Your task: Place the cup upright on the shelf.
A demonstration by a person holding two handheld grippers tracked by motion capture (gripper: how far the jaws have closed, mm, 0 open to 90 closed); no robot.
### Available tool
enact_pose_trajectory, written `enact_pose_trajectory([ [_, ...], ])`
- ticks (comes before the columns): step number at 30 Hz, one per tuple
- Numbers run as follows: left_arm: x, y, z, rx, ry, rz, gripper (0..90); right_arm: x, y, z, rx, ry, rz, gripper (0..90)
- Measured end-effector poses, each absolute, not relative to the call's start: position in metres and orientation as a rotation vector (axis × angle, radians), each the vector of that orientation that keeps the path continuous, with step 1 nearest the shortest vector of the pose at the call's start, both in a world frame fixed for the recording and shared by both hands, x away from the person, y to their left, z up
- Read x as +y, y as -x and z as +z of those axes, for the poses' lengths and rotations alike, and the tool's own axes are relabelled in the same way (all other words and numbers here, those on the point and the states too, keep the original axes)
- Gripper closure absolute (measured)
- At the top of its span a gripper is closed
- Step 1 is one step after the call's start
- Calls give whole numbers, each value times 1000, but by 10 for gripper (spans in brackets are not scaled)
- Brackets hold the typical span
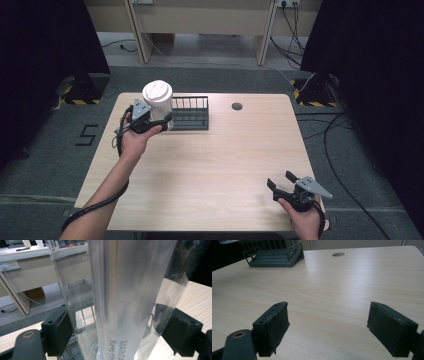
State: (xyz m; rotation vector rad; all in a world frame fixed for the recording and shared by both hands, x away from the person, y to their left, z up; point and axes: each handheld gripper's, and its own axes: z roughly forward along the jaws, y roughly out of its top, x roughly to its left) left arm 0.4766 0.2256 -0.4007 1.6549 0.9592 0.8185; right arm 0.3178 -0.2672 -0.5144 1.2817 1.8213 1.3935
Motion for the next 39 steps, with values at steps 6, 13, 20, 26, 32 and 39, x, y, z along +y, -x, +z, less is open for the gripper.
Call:
enact_pose_trajectory([
  [6,223,-483,-398,962,-1660,818,178,-267,-318,-514,1822,-1280,1394,176],
  [13,220,-490,-395,961,-1665,823,178,-268,-318,-514,1820,-1280,1397,176],
  [20,218,-496,-391,964,-1664,824,178,-268,-318,-514,1821,-1276,1392,177],
  [26,218,-502,-390,971,-1662,822,178,-268,-318,-514,1820,-1277,1392,177],
  [32,210,-504,-393,965,-1677,813,178,-268,-318,-514,1822,-1276,1392,177],
  [39,206,-509,-387,958,-1667,817,178,-268,-318,-514,1818,-1278,1396,177],
])
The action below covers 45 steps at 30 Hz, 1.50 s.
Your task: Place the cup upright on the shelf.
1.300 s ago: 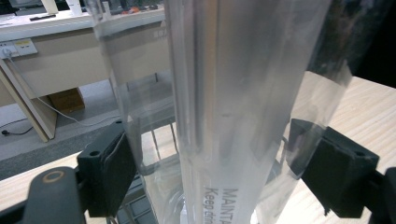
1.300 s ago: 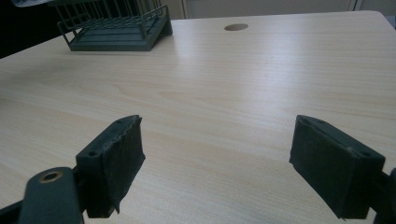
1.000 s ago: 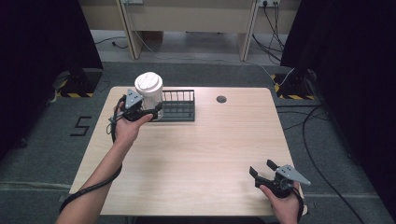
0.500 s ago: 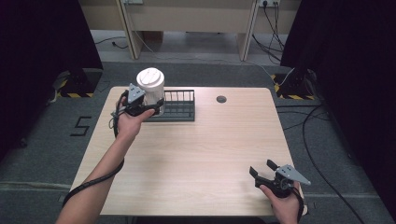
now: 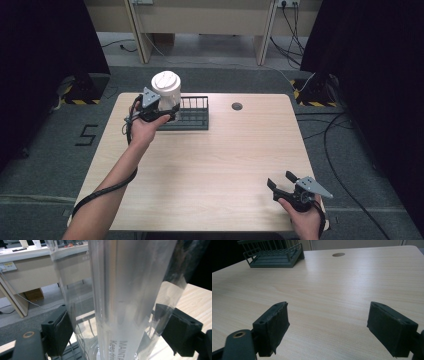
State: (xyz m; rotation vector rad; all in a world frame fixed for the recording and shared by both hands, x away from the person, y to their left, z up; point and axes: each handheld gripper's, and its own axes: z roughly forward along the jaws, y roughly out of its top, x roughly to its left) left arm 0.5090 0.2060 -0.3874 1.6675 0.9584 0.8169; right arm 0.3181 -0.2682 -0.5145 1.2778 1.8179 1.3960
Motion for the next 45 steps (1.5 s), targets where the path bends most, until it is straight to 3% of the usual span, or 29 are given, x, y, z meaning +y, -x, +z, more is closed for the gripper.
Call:
enact_pose_trajectory([
  [45,202,-560,-379,1039,-1674,830,178,-269,-318,-515,1822,-1281,1408,177],
])
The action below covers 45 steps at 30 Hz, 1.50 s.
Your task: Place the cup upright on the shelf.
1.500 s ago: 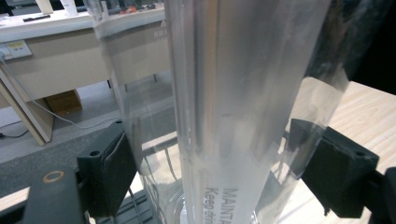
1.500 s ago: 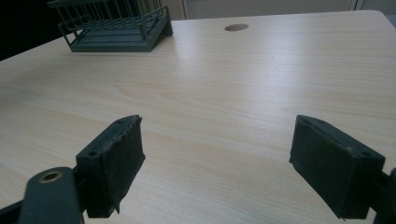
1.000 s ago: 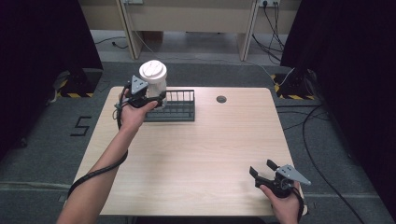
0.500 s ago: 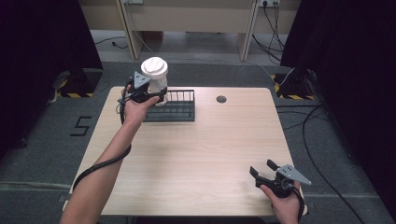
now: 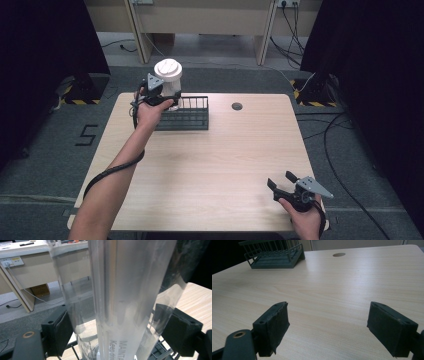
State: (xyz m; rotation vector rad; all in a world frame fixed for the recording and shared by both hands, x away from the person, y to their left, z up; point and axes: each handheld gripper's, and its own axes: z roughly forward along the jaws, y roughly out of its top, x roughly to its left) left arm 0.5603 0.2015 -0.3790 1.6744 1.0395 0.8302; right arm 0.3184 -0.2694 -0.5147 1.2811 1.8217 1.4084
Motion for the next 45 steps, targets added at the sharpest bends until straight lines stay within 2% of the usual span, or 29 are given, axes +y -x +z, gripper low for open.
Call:
enact_pose_trajectory([
  [45,173,-588,-423,1156,-1722,784,176,-268,-318,-515,1836,-1277,1413,184],
])
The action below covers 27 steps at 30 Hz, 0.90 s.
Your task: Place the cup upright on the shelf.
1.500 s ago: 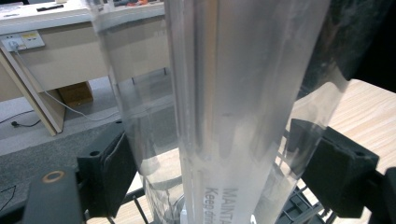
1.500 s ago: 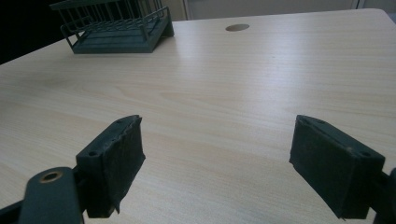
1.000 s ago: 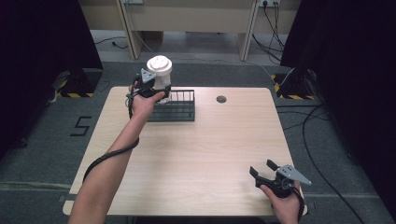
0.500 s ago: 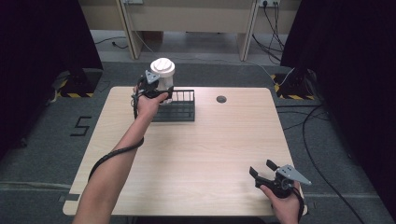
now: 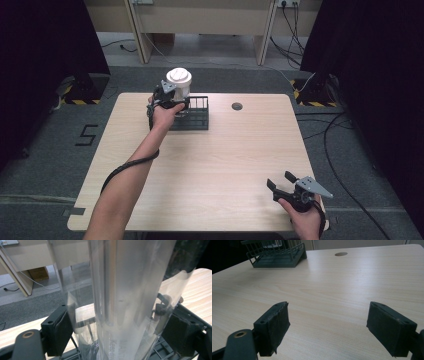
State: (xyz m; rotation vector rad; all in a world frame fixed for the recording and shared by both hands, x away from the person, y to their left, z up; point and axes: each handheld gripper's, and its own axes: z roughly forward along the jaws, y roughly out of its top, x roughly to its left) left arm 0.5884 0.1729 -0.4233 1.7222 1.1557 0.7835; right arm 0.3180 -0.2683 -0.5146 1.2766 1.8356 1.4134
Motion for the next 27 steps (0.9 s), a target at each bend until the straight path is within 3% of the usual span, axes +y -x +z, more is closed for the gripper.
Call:
enact_pose_trajectory([
  [27,171,-580,-446,1202,-1656,787,168,-266,-318,-515,1845,-1264,1412,186],
])
